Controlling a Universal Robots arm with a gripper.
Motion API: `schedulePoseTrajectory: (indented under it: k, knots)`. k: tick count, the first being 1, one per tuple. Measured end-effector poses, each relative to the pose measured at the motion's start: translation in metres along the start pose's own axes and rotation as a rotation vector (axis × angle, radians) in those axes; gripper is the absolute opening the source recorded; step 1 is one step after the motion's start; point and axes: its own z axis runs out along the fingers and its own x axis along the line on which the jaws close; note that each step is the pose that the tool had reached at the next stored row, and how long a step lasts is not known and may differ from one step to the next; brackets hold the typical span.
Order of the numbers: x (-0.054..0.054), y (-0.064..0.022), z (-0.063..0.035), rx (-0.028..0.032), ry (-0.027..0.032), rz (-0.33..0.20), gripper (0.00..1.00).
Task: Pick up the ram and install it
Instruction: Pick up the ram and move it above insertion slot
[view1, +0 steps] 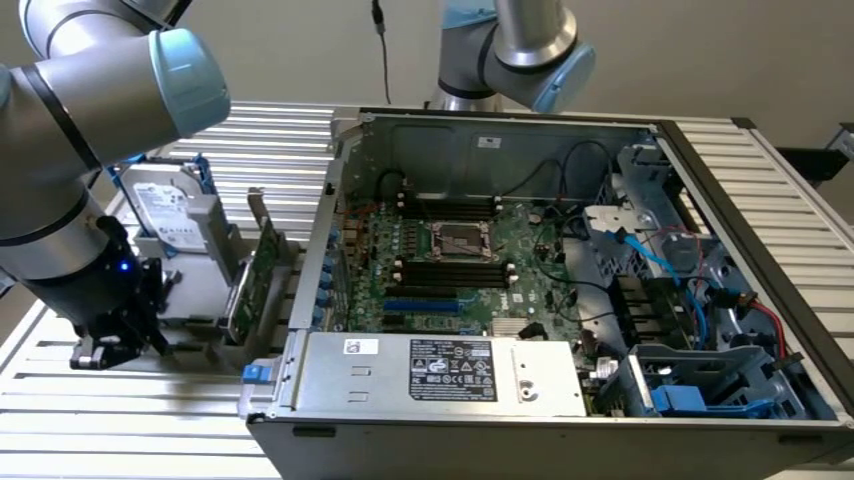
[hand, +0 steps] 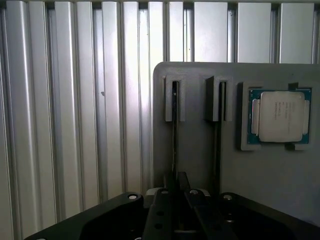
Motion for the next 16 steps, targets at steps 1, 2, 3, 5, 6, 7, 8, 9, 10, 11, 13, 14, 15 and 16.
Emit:
schedulePoseTrajectory:
  k: [1, 2, 3, 5, 6, 7, 8, 9, 10, 11, 13, 14, 15, 16]
  knots:
    - [0.000, 0.0000, -0.0005, 0.0000, -0.0002, 0.000, 0.14]
    - [0.000, 0.0000, -0.0017, -0.0005, -0.0002, 0.000, 0.14]
    - [0.000, 0.0001, -0.0036, -0.0014, 0.0001, 0.000, 0.14]
    - [0.000, 0.0001, -0.0089, -0.0026, 0.0001, 0.000, 0.14]
    - [0.000, 0.0002, -0.0120, -0.0032, 0.0001, -0.001, 0.14]
    - [0.000, 0.0002, -0.0155, -0.0038, 0.0002, -0.001, 0.14]
    - [-0.001, 0.0003, -0.0190, -0.0041, 0.0001, -0.001, 0.14]
    - [-0.001, 0.0003, -0.0225, -0.0042, -0.0002, -0.002, 0.14]
    - [-0.001, 0.0003, -0.0259, -0.0043, -0.0009, -0.002, 0.14]
    - [-0.001, 0.0004, -0.0296, -0.0045, -0.0016, -0.003, 0.14]
    - [-0.001, 0.0004, -0.0364, -0.0047, -0.0032, -0.006, 0.14]
    - [-0.001, 0.0004, -0.0398, -0.0049, -0.0041, -0.007, 0.14]
    - [-0.001, 0.0004, -0.0431, -0.0052, -0.0048, -0.008, 0.14]
    - [-0.002, 0.0003, -0.0466, -0.0053, -0.0057, -0.010, 0.14]
